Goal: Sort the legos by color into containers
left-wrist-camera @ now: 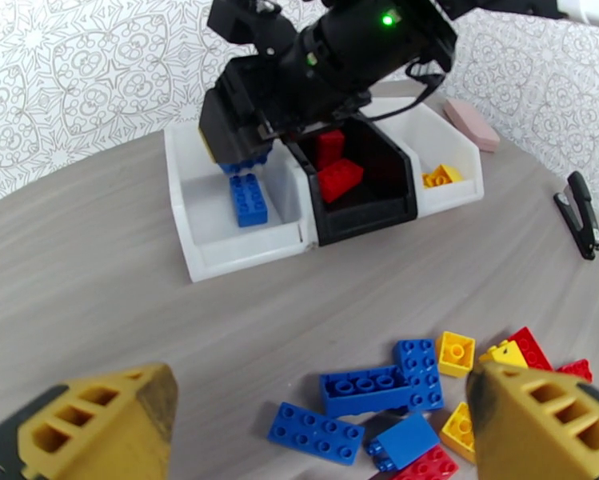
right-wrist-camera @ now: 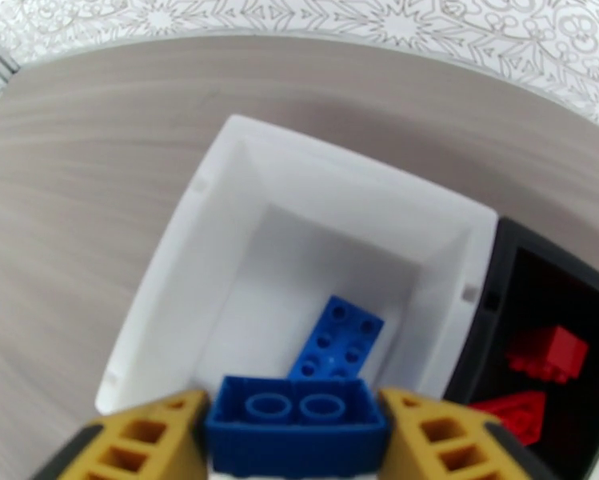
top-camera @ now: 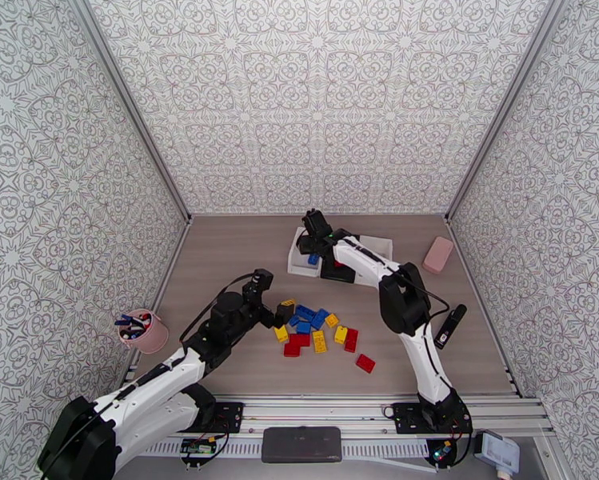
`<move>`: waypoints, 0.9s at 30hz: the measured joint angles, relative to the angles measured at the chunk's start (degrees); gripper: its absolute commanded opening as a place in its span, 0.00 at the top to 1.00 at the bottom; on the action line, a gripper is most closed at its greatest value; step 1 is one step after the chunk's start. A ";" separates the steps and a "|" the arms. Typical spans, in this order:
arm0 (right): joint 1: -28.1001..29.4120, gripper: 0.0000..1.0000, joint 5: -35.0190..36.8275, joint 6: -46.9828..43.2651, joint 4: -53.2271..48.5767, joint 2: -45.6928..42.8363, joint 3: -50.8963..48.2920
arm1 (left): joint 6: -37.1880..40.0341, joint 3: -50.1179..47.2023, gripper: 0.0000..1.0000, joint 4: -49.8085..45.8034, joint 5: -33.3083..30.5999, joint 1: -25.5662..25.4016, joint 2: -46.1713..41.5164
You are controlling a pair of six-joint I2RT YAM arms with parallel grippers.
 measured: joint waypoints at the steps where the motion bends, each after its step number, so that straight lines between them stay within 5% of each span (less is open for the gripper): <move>1: -0.02 0.30 -0.15 -0.24 0.00 -0.20 -0.04 | 0.02 0.00 0.00 0.07 0.48 0.20 0.11; 6: 0.02 0.24 -0.37 -1.46 1.09 -6.45 -7.08 | 1.60 0.00 0.00 0.90 5.95 1.77 0.96; 17: 0.02 0.13 -1.68 -4.70 7.69 -36.26 -38.12 | 12.98 0.00 0.00 0.13 25.29 2.10 1.38; 27: 3.74 0.13 -3.41 -5.20 2.95 -46.71 -53.00 | 24.02 1.84 0.00 -7.93 37.64 3.06 3.10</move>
